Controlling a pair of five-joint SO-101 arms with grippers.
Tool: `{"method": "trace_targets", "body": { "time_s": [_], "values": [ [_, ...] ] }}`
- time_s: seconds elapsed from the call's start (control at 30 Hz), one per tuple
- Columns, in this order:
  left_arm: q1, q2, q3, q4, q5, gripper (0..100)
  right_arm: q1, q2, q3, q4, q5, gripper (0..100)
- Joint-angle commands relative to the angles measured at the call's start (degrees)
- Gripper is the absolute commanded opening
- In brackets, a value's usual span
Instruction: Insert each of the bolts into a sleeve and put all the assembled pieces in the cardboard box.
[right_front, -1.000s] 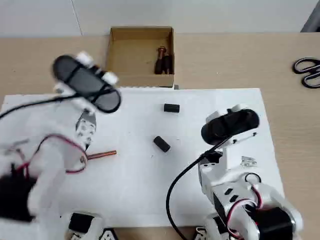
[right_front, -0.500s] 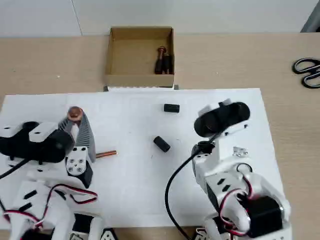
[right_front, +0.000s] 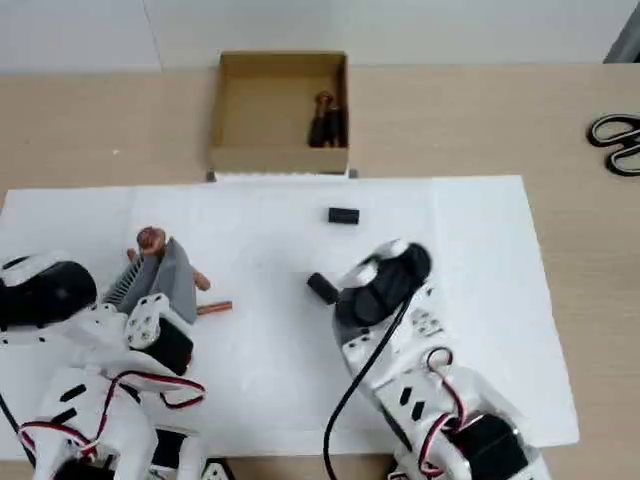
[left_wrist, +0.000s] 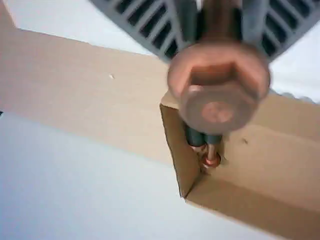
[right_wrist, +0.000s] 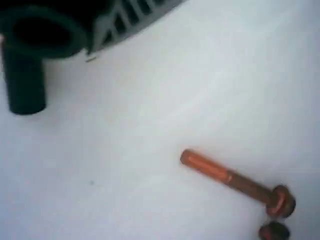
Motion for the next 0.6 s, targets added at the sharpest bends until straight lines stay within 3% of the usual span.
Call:
{"method": "trace_targets", "body": {
  "time_s": [0.0,0.27,0.57],
  "values": [
    [0.53,-0.18,0.22,-1.93,3.16,1,-3.03,-4.35,2.46,-1.89,0.97,0.2],
    [10.81,-0.44,1.19,-1.93,9.14,1,-8.48,-11.91,8.09,-1.89,7.74,0.2],
    [17.32,-0.44,3.38,-1.93,8.97,1,-13.58,-11.56,8.09,-3.74,8.35,0.2]
  ]
}}
